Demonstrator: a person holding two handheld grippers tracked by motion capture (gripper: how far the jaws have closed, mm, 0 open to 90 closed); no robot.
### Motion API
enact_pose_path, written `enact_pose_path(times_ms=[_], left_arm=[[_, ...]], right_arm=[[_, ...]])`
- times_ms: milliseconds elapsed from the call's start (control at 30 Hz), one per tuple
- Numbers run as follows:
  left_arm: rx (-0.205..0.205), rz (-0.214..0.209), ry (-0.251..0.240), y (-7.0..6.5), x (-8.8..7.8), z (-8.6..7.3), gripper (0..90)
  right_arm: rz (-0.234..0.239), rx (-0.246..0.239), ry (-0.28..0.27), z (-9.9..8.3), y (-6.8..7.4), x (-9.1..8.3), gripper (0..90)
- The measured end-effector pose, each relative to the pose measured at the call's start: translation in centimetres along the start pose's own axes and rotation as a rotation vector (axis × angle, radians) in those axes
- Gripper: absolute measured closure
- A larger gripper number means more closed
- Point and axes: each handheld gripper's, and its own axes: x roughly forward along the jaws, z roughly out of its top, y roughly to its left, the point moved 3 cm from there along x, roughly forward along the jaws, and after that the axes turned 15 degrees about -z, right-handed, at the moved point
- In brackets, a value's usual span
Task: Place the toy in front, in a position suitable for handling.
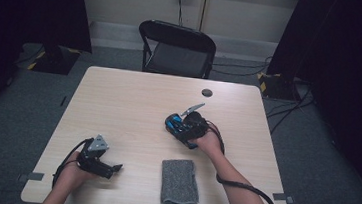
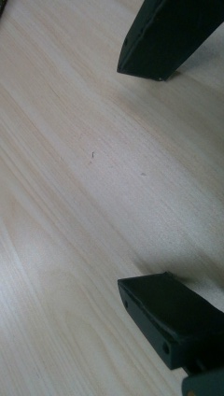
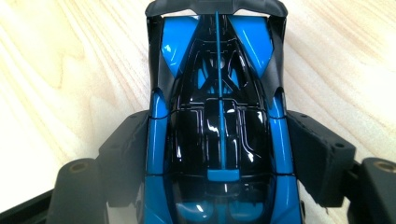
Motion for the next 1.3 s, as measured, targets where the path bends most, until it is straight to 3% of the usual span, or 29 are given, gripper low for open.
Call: enact_pose_path(times_ms=[100, 167, 367, 533, 800, 1300], left_arm=[[0.000, 0.000, 0.000, 0.0, 0.0, 0.0, 0.0], [0.000, 0.000, 0.001, 0.0, 0.0, 0.0, 0.0], [0.000, 0.000, 0.001, 0.0, 0.0, 0.0, 0.0], [0.000, -0.001, 0.000, 0.0, 0.0, 0.0, 0.0], [-0.003, 0.002, -0.001, 0.0, 0.0, 0.0, 0.0], [-0.006, 0.004, -0.003, -0.1, 0.1, 0.0, 0.0]], right_arm=[[0.013, -0.003, -0.017, -0.1, -0.2, -0.2, 24.6], [0.008, 0.009, -0.034, -0.1, -0.3, -0.5, 18.6], [0.009, 0.039, -0.056, -0.3, -0.7, -1.6, 15.7], [0.022, 0.037, -0.069, -1.7, -0.5, -2.8, 14.4], [0.002, 0.081, -0.089, -4.2, -1.2, -4.1, 14.4], [-0.016, 0.105, -0.119, -6.6, -0.7, -3.1, 17.4]])
